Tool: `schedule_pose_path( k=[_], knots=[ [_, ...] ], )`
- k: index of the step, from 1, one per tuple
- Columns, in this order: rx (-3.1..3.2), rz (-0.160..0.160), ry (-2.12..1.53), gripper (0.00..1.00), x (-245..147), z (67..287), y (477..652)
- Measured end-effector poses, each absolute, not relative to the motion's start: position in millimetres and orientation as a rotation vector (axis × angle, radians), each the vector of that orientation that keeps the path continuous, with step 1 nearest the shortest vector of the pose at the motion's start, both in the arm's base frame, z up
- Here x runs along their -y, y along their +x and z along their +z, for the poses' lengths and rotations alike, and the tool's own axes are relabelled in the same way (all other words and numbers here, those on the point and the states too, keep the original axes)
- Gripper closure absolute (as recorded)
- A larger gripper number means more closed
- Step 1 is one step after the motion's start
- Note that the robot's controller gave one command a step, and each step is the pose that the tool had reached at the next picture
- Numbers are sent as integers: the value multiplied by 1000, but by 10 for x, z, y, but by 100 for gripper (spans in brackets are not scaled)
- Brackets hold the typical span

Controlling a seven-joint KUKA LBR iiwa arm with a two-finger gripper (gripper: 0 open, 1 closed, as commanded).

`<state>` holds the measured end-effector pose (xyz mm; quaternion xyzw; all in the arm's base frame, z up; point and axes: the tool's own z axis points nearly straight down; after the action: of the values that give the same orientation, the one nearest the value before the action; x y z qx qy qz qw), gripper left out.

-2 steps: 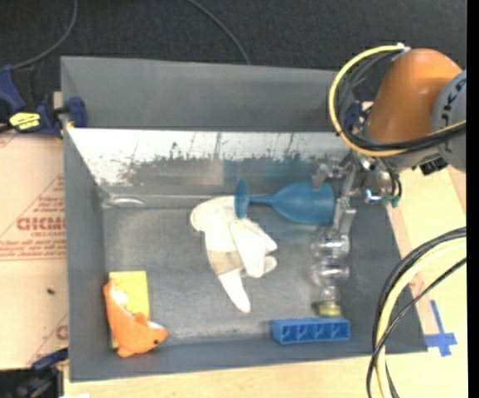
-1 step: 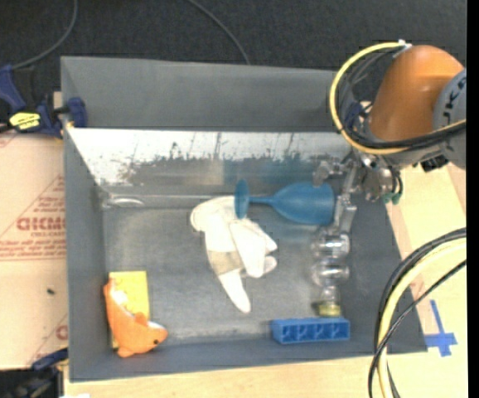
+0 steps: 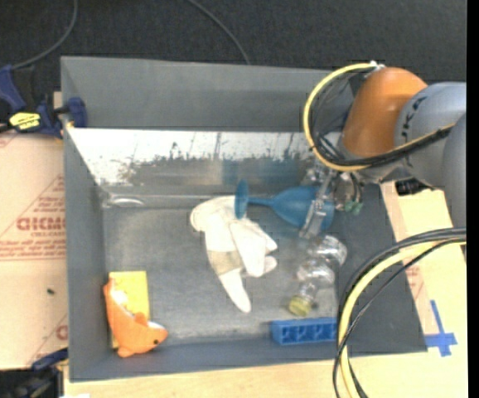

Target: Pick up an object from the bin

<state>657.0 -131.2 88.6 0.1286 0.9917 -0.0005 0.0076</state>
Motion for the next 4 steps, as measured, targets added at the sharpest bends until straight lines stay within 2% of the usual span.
schedule_pose_path(
  k=[1,2,3,4],
  knots=[
    [-3069,-3,595,0,1329,1538,6503],
    [-3038,4,737,0,1081,985,6401],
    [-2953,2,1025,0,1061,720,6471],
    [-2990,2,898,100,904,712,6215]
  ],
)
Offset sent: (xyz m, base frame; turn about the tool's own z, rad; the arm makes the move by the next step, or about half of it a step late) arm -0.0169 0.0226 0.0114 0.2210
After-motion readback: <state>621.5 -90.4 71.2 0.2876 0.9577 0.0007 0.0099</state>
